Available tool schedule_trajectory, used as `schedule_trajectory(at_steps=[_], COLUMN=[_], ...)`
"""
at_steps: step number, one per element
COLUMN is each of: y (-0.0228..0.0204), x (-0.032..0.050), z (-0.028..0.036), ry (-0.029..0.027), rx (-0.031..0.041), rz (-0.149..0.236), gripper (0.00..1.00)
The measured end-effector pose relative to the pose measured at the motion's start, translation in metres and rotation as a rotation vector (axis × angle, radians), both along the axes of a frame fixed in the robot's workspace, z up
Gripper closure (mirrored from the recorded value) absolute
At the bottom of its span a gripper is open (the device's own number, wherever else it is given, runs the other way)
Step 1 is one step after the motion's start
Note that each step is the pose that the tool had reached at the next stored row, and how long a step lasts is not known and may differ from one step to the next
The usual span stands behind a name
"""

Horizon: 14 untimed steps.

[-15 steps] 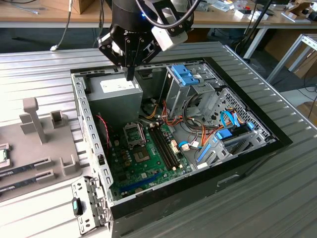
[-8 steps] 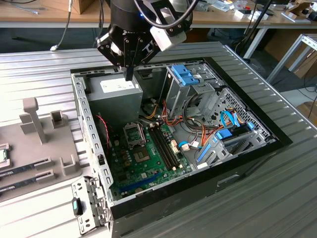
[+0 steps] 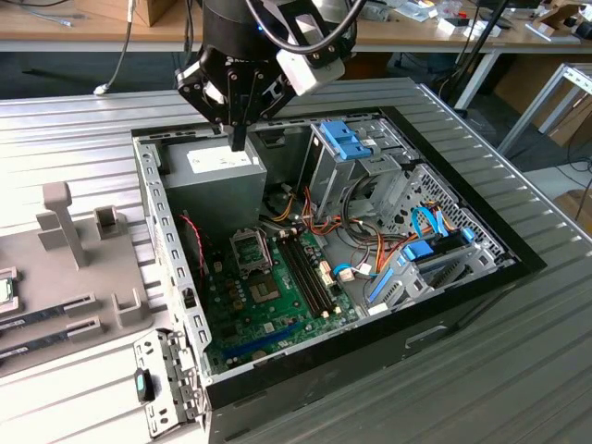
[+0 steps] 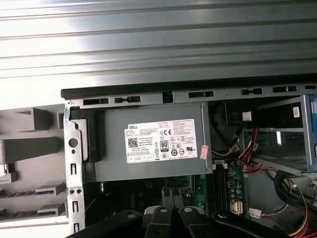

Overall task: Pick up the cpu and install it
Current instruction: 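Reach for the cpu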

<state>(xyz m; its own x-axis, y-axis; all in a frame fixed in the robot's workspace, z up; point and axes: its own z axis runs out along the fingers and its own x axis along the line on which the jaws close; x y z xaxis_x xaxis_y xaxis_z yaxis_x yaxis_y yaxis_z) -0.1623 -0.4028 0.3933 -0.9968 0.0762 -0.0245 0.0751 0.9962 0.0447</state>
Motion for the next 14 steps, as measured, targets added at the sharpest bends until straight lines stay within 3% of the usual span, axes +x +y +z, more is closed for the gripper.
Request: schedule_trajectory(at_steps=[14], y=[0.0000], x=[-0.0057], z=[0.0000], ry=[0.0001], rx=[0.0000], rz=[0.000], gripper=[0.89])
